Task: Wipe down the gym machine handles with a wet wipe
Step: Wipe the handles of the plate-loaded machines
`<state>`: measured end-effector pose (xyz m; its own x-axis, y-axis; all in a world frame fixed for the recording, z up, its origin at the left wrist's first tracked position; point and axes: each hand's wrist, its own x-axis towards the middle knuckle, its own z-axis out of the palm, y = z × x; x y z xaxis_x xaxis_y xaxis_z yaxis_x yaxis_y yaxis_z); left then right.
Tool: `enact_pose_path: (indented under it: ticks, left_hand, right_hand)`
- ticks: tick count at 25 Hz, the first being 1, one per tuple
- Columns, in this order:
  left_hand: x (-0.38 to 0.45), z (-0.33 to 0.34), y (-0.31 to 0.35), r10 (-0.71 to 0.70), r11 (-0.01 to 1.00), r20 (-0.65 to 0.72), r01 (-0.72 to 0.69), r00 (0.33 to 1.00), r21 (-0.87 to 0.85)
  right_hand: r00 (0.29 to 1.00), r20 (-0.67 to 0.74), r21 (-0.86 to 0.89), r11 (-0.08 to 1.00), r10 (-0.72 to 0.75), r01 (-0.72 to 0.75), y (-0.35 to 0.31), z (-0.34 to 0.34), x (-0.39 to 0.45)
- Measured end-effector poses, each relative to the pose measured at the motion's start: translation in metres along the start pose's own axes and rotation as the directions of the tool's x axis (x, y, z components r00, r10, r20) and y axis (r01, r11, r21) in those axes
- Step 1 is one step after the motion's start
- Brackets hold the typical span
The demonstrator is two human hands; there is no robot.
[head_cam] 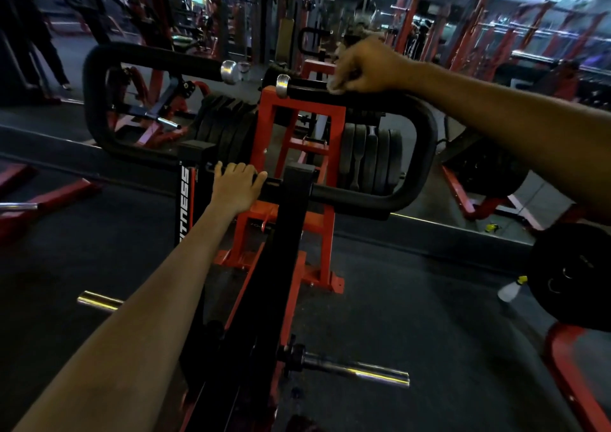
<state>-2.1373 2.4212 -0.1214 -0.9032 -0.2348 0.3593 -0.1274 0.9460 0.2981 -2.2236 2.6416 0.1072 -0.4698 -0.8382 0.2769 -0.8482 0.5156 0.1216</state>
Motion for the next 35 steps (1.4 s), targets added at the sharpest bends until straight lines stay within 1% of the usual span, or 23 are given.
enact_pose_path:
  ticks: [2, 4, 5, 6, 8, 9, 11, 13, 16, 19, 20, 23, 24, 26, 27, 28, 30, 31, 33, 34, 35]
  left_hand:
    - [-0.001, 0.001, 0.001, 0.005, 1.000, 0.002, -0.005, 1.000, 0.022]
    - [-0.002, 0.002, 0.003, 0.002, 0.999, -0.013, -0.002, 1.000, 0.040]
    - [-0.002, 0.002, 0.005, -0.004, 0.999, -0.016, 0.004, 1.000, 0.038]
    - [-0.002, 0.001, 0.006, -0.009, 1.000, -0.006, 0.010, 1.000, 0.029]
    - [-0.003, 0.000, 0.005, -0.006, 1.000, 0.020, 0.006, 1.000, 0.015]
    - [-0.003, 0.000, 0.003, 0.008, 1.000, 0.015, -0.009, 1.000, 0.024]
    - [-0.003, 0.000, 0.000, 0.033, 0.999, -0.011, -0.032, 0.999, 0.038]
    - [-0.003, 0.001, 0.000, 0.019, 1.000, -0.034, -0.019, 0.999, -0.010]
    - [-0.003, 0.000, 0.002, -0.013, 0.998, -0.052, 0.010, 0.999, -0.059]
    - [-0.004, 0.001, -0.001, 0.015, 0.999, -0.073, -0.017, 0.997, -0.034]
    - [-0.004, 0.002, -0.001, 0.020, 0.999, -0.069, -0.023, 0.997, -0.034]
    - [-0.002, 0.002, 0.002, -0.008, 0.999, -0.049, 0.006, 0.999, -0.045]
    - [-0.002, 0.002, 0.003, -0.013, 0.999, -0.045, 0.011, 0.999, -0.050]
    - [-0.001, 0.001, 0.003, -0.007, 0.999, -0.034, 0.006, 0.999, -0.035]
    - [-0.001, 0.001, 0.003, 0.000, 1.000, -0.026, -0.001, 1.000, -0.022]
    - [-0.002, 0.000, 0.003, 0.008, 1.000, -0.020, -0.008, 1.000, -0.011]
    - [-0.003, -0.002, 0.003, 0.010, 1.000, -0.015, -0.010, 1.000, 0.001]
    - [-0.004, -0.003, 0.004, 0.006, 1.000, -0.009, -0.005, 1.000, 0.002]
    - [-0.004, -0.004, 0.004, -0.003, 1.000, 0.003, 0.003, 1.000, -0.005]
    - [-0.003, -0.005, 0.003, -0.005, 1.000, 0.009, 0.005, 1.000, -0.012]
    - [-0.002, -0.005, 0.003, -0.006, 1.000, 0.014, 0.007, 1.000, -0.019]
  right_hand:
    - [0.993, 0.077, -0.011, 0.996, 0.090, -0.089, 0.014, -0.017, -0.018]
    - [0.965, 0.172, -0.058, 0.980, 0.198, -0.190, 0.019, -0.031, -0.022]
    - [0.962, 0.164, -0.065, 0.976, 0.217, -0.209, 0.019, -0.034, -0.016]
    - [0.971, 0.115, -0.044, 0.977, 0.211, -0.207, 0.015, -0.033, -0.005]
    - [0.990, -0.014, 0.076, 0.988, 0.139, -0.138, -0.003, -0.020, 0.022]
    - [0.992, -0.048, 0.140, 0.984, 0.120, -0.112, -0.014, -0.010, 0.035]
    - [0.995, -0.050, 0.186, 0.979, 0.091, -0.081, -0.030, 0.008, 0.058]
    - [0.995, -0.045, 0.201, 0.977, 0.085, -0.074, -0.030, 0.019, 0.065]
    - [0.995, -0.008, 0.225, 0.970, 0.095, -0.091, -0.016, 0.009, 0.041]
    - [0.981, 0.033, 0.221, 0.956, 0.193, -0.195, 0.008, -0.006, -0.002]
    - [0.976, 0.020, 0.212, 0.953, 0.218, -0.217, 0.015, -0.008, -0.018]
    - [0.958, -0.077, 0.201, 0.945, 0.278, -0.258, 0.028, -0.010, -0.064]
    - [0.956, -0.088, 0.175, 0.949, 0.281, -0.263, 0.032, -0.013, -0.075]
    - [0.960, -0.043, 0.085, 0.958, 0.278, -0.274, 0.038, -0.020, -0.085]
    - [0.962, -0.024, 0.027, 0.962, 0.273, -0.272, 0.035, -0.023, -0.080]
    - [0.968, -0.035, -0.025, 0.968, 0.250, -0.250, 0.030, -0.022, -0.071]
    - [0.982, -0.089, -0.088, 0.981, 0.168, -0.175, 0.010, -0.011, -0.047]
    - [0.990, -0.085, -0.118, 0.985, 0.116, -0.126, -0.001, -0.003, -0.035]
    - [1.000, 0.011, -0.239, 0.971, 0.015, -0.012, -0.020, 0.014, -0.022]
    - [0.998, 0.056, -0.327, 0.944, -0.035, 0.051, -0.024, 0.020, -0.023]
    - [0.995, 0.071, -0.394, 0.915, -0.067, 0.090, -0.024, 0.021, -0.027]
